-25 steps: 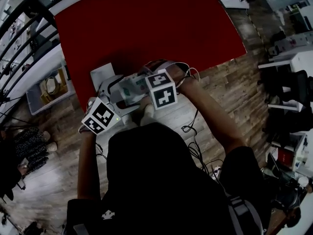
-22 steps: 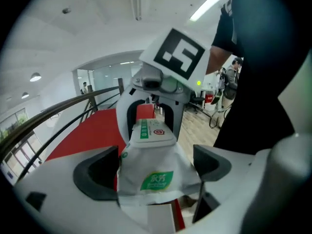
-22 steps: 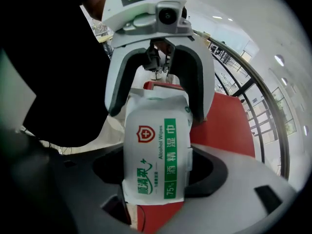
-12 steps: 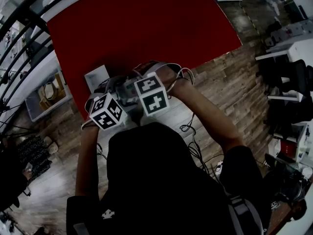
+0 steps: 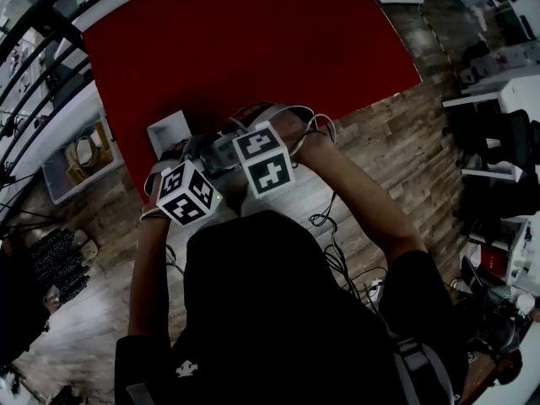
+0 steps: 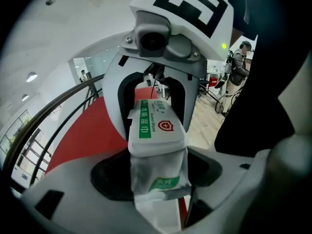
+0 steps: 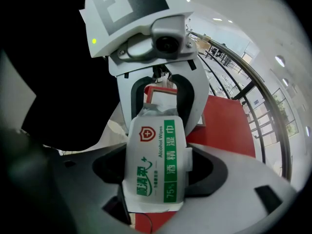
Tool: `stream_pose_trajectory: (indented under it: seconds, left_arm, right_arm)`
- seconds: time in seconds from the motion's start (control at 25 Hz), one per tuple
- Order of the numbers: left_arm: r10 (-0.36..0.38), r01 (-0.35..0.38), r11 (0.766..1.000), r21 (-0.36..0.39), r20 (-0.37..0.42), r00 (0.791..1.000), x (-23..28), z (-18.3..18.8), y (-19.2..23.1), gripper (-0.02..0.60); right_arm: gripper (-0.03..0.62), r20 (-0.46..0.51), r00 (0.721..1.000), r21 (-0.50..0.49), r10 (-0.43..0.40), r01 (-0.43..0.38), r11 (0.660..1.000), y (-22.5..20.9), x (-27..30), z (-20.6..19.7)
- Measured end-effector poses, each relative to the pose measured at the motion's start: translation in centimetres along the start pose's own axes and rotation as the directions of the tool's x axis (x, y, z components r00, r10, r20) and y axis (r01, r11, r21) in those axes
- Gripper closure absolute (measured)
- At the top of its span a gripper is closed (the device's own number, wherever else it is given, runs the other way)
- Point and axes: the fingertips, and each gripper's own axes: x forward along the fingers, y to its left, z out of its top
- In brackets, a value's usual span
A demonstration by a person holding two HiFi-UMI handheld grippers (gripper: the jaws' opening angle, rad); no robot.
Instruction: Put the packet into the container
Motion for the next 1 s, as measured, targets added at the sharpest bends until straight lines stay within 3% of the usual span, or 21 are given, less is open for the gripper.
stream_pose_trajectory:
  seconds: [0.48, 0.68, 0.88, 1.0]
  left_arm:
    - [0.054, -0.054, 0.999, 0.006, -0.025, 0.998, -0.8, -0.4, 1.1, 0.299]
    - [0.108, -0.108, 0.994, 0.003, -0.078, 0.991, -2.2, -2.2, 1.5, 0.301]
    - [0.155, -0.162, 0.980, -0.117, -0.068, 0.986, -4.2, -3.9, 1.3, 0.302]
    - [0.218, -0.230, 0.947, -0.224, -0.078, 0.973, -5.4, -5.5, 1.9, 0.302]
  right_arm:
    - [0.255, 0.030, 0.998, 0.018, -0.062, 0.061, 0.998, -1.1, -1.6, 0.0]
    - [0.255, 0.006, 0.992, 0.010, -0.125, 0.124, 0.992, -2.5, -3.4, -1.4]
    - [0.255, 0.017, 0.985, 0.113, -0.172, 0.169, 0.979, -4.0, -5.2, -4.3]
    - [0.255, 0.028, 0.980, 0.169, -0.197, 0.190, 0.967, -4.5, -5.1, -5.4]
